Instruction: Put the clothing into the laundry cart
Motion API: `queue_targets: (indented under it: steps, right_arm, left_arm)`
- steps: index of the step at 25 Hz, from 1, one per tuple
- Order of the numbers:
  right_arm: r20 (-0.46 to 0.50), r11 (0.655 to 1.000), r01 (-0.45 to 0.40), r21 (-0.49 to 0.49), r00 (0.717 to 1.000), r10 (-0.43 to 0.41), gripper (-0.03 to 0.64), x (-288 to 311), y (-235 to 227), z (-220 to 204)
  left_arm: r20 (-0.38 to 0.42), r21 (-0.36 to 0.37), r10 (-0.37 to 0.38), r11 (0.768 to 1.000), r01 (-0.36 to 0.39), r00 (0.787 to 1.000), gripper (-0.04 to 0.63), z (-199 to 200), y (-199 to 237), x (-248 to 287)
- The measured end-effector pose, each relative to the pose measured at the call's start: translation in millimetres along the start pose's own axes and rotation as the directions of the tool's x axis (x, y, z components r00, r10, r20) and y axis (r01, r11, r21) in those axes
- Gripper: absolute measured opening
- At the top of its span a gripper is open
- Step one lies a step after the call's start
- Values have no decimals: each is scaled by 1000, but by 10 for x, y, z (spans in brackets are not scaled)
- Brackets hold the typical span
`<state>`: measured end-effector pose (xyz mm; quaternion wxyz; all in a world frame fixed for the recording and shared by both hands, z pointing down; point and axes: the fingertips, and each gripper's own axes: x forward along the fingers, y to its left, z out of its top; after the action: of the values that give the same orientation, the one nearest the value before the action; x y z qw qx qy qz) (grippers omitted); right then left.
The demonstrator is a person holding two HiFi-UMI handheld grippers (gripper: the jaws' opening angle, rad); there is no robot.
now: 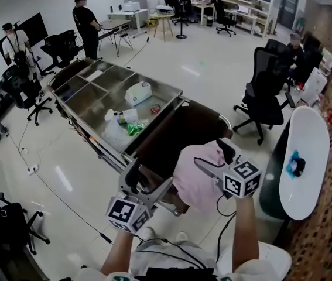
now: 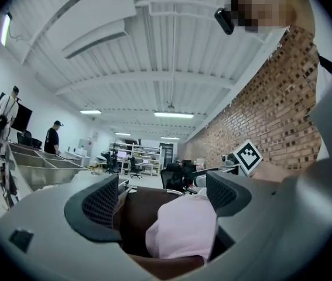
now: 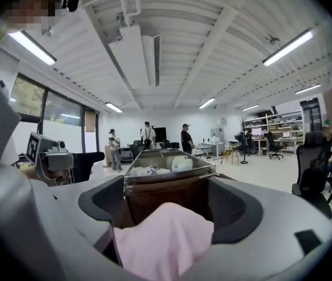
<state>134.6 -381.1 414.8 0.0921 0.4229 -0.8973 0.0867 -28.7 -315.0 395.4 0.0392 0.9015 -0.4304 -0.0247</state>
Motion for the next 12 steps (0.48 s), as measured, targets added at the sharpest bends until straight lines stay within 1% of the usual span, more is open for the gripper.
queue_targets:
  steps: [2, 3, 5, 7, 10, 12]
  right_arm:
    - [91, 998, 54, 45, 994, -58, 485, -167, -113, 63]
    - [150, 994, 81, 69, 985, -90, 485, -259, -163, 119]
    - [276, 987, 111, 114, 951, -139, 485, -451, -193, 267]
    - [382, 983, 127, 134, 908, -170, 485, -614, -150, 411]
    - [470, 977, 188, 104, 856, -215, 483, -753, 24, 519]
    - [494, 968, 244, 52, 836, -238, 483, -745, 198, 528]
  left_arm:
    - [-5, 7, -13, 1000, 13, 1000, 451, -6, 14, 31]
    - [-9, 6, -22, 1000, 22, 1000, 451, -9, 16, 43]
    - [6, 9, -39, 999, 39, 999, 452, 5, 26, 54]
    - [46, 21, -54, 998, 53, 997, 451, 37, 56, 70]
    - [61, 31, -58, 998, 57, 996, 453, 30, 97, 73]
    - [62, 41, -45, 998, 43, 997, 452, 25, 119, 74]
